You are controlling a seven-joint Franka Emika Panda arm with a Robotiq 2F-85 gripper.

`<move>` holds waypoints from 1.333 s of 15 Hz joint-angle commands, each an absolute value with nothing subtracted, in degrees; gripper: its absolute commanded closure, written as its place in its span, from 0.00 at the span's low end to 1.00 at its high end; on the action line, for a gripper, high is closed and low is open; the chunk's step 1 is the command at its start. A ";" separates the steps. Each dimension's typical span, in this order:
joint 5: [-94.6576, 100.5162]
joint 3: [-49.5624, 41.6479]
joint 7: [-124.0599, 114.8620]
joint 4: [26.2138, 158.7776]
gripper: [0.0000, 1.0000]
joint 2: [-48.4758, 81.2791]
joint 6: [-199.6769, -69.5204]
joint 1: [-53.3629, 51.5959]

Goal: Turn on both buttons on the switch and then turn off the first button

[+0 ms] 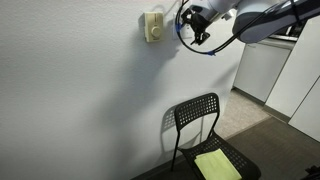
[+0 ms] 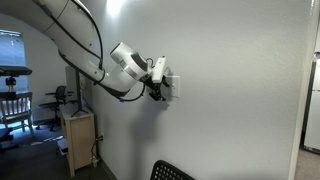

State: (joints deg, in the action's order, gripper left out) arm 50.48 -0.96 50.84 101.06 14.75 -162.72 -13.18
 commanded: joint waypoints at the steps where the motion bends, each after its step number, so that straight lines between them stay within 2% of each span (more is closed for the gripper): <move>1: 50.59 1.50 48.89 101.90 0.00 13.37 -161.10 -10.34; 20: 52.64 1.68 42.91 103.42 0.00 8.47 -157.70 -7.37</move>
State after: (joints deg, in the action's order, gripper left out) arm 50.94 1.27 44.22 101.71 10.78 -159.22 -9.04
